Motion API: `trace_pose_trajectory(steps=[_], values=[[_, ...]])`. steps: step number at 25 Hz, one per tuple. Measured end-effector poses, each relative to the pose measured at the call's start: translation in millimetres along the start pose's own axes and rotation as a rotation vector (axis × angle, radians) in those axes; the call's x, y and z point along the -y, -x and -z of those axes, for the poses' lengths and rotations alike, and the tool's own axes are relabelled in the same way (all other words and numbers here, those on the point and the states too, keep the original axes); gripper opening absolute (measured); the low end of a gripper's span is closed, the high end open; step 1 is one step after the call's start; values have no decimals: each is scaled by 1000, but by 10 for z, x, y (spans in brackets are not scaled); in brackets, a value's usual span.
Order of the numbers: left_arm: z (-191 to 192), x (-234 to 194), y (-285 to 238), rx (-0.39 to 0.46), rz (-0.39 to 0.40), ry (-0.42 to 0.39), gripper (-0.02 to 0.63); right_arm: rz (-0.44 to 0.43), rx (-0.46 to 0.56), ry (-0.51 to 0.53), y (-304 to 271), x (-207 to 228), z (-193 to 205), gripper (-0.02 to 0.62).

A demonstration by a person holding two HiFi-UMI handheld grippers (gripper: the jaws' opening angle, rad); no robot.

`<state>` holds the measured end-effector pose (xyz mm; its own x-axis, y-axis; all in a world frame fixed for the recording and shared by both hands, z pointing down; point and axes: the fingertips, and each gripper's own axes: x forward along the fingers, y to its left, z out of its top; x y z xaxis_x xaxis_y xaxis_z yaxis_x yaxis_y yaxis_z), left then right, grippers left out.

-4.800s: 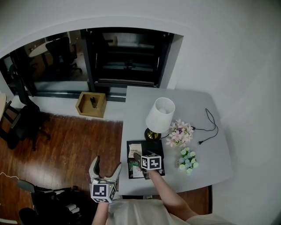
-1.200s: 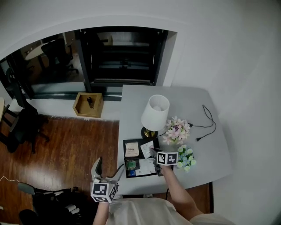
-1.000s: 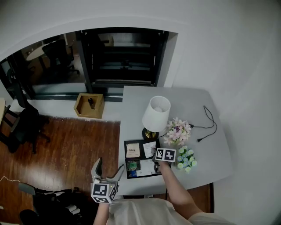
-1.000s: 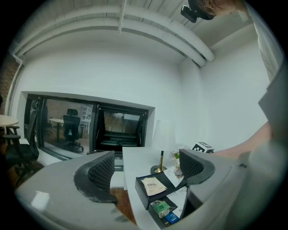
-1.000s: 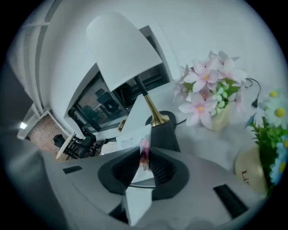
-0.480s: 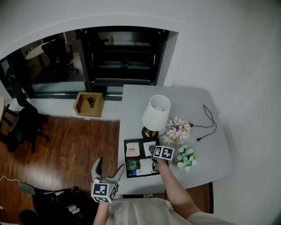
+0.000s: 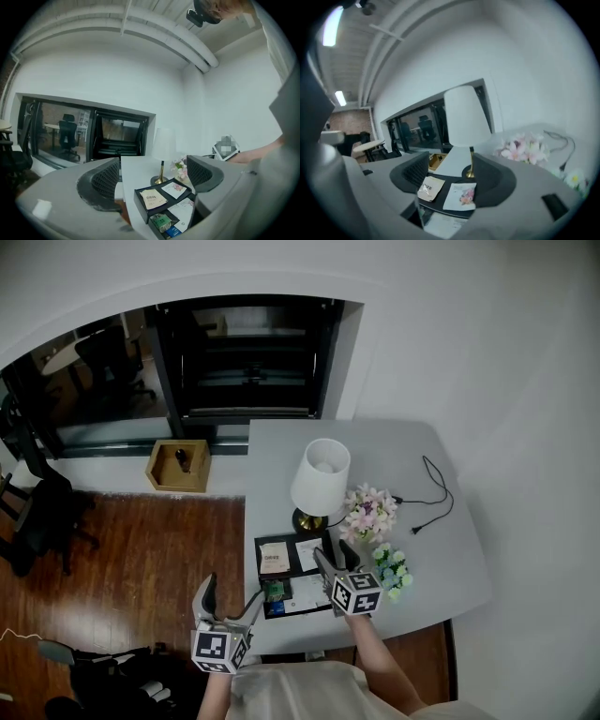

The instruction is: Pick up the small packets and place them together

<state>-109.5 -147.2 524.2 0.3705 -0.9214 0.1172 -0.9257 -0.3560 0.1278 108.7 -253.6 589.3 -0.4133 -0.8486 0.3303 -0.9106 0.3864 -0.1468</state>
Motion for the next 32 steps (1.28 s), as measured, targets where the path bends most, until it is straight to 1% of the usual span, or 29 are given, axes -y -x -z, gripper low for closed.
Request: trace_pose_trajectory(steps=[2,3,5,6,7,9,10,11,12,15,22,27,32], values=[[-44,31,-3,19,10,-6,446,-28,92,155,235,-163,-209,308],[-72,52,-4,30,16,-10,446,-48,138,198,355,-243,-288,308],[-133,101,-2,50,31,-23,446,-102,211,221,572,-387,-387,321],[-154,128,0,58,41,-30,446,-124,231,217,661,-438,-400,338],[-167,154,3,64,50,-37,448,-137,243,213,737,-467,-393,339],[-172,194,9,68,62,-47,448,-147,258,207,861,-478,-353,333],[-171,209,11,70,66,-49,448,-149,268,200,912,-465,-332,305],[-173,224,11,70,69,-50,448,-147,273,189,952,-442,-309,293],[-178,238,12,70,73,-51,448,-144,268,179,977,-420,-279,245],[-175,275,23,65,78,-51,448,-164,245,203,1008,-457,-243,241],[-162,355,56,66,79,-46,448,-219,269,240,1063,-639,-321,241],[-135,405,75,63,78,-47,448,-227,259,244,1079,-642,-291,241],[-119,436,99,56,74,-48,448,-229,244,273,1089,-654,-264,241]])
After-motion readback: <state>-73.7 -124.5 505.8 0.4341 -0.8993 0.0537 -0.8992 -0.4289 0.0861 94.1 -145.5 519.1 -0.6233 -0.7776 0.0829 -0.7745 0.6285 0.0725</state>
